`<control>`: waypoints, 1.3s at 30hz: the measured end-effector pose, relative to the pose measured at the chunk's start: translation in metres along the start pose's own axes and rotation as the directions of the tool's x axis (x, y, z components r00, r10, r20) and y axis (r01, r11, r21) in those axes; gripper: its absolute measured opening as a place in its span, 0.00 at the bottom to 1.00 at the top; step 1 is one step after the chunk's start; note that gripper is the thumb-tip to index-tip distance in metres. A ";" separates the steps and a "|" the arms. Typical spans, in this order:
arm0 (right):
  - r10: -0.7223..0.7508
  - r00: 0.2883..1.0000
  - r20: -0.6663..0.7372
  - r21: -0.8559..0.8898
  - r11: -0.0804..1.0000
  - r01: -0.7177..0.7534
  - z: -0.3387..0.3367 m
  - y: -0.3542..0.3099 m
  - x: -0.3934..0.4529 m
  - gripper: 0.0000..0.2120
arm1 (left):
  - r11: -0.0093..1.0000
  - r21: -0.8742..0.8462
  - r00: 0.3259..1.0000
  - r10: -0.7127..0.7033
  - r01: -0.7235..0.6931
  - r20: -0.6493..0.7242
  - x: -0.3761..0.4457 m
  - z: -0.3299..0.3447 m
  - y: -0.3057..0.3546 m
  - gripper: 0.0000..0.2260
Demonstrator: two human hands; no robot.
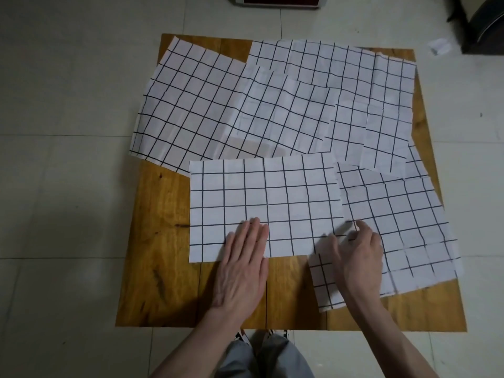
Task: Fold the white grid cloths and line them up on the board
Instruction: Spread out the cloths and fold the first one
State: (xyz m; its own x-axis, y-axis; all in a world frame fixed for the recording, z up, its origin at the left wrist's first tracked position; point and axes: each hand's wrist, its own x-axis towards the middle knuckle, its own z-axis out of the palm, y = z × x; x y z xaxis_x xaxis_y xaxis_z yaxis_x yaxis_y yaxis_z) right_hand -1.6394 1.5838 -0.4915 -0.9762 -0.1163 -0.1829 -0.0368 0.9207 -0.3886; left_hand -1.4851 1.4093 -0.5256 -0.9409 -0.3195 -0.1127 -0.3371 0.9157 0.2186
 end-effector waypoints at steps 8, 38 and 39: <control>0.128 0.981 0.143 0.141 0.979 -0.149 -0.010 -0.005 0.006 0.26 | 0.999 0.019 0.998 -0.041 0.040 0.053 0.000 0.005 0.007 0.28; -0.479 0.878 -0.011 0.449 0.782 0.433 -0.004 -0.131 -0.077 0.08 | 0.953 -0.031 0.954 -0.300 0.300 -0.004 -0.024 -0.023 -0.057 0.33; -0.499 0.867 0.006 0.452 0.775 0.442 -0.001 -0.138 -0.078 0.08 | 0.955 -0.031 0.955 -0.296 0.295 -0.002 -0.026 -0.024 -0.062 0.33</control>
State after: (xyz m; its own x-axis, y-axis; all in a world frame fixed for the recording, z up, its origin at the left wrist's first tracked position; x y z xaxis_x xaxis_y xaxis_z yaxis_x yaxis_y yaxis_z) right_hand -1.5580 1.4665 -0.4226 -0.8265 -0.5622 0.0296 -0.3640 0.4936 -0.7899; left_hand -1.4402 1.3553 -0.5129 -0.7993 -0.5765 -0.1698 -0.6008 0.7726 0.2052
